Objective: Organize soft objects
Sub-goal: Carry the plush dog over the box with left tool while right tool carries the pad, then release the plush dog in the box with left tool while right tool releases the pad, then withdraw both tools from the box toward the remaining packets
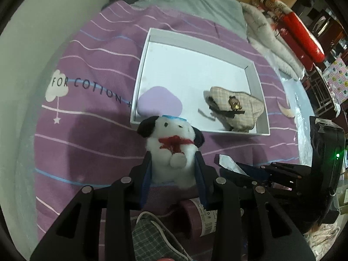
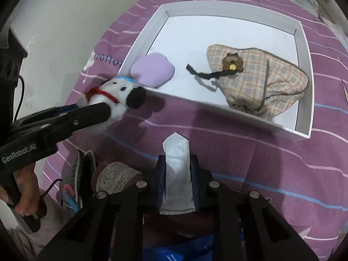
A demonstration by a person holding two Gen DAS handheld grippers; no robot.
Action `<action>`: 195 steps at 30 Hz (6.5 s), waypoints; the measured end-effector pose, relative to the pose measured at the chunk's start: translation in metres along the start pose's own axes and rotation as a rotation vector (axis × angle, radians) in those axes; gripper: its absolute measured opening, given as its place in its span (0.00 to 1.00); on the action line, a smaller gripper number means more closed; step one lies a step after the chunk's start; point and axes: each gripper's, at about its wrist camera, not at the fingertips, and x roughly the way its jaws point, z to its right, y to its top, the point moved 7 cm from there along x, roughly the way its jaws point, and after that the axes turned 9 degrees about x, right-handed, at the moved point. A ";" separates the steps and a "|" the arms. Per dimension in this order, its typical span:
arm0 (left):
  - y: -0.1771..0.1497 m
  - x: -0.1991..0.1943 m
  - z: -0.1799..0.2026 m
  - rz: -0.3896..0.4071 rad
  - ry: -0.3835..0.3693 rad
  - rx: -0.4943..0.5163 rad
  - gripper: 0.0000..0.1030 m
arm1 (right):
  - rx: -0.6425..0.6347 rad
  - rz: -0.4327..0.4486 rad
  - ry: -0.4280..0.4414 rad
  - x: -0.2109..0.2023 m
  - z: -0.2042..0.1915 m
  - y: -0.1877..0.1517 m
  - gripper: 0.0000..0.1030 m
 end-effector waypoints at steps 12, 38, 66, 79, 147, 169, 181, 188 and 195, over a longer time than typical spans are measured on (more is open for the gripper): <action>0.013 0.007 0.002 0.059 -0.037 -0.042 0.37 | 0.055 0.152 0.075 -0.032 -0.005 0.022 0.17; 0.036 0.033 -0.001 0.179 -0.058 -0.126 0.37 | 0.304 0.223 0.131 -0.026 0.010 0.049 0.16; 0.043 0.032 -0.014 0.244 -0.154 -0.219 0.37 | 0.468 0.182 0.066 0.038 0.027 0.088 0.15; 0.043 0.059 -0.001 0.133 -0.365 -0.283 0.37 | 0.577 0.259 0.295 0.001 0.031 0.078 0.62; 0.036 0.030 -0.015 0.151 0.078 -0.106 0.64 | 0.405 0.167 -0.056 0.017 0.035 0.064 0.12; 0.015 0.013 0.011 0.042 0.020 -0.077 0.64 | 0.385 0.172 0.010 -0.053 0.017 0.029 0.20; -0.002 -0.011 0.044 -0.027 -0.049 0.023 0.64 | 0.376 0.137 -0.098 -0.109 0.016 -0.012 0.41; -0.013 -0.026 0.080 -0.048 -0.111 0.102 0.64 | 0.452 0.137 -0.165 -0.141 0.046 -0.053 0.44; -0.026 -0.024 0.119 -0.084 -0.246 0.177 0.64 | 0.538 0.193 -0.134 -0.164 0.075 -0.092 0.73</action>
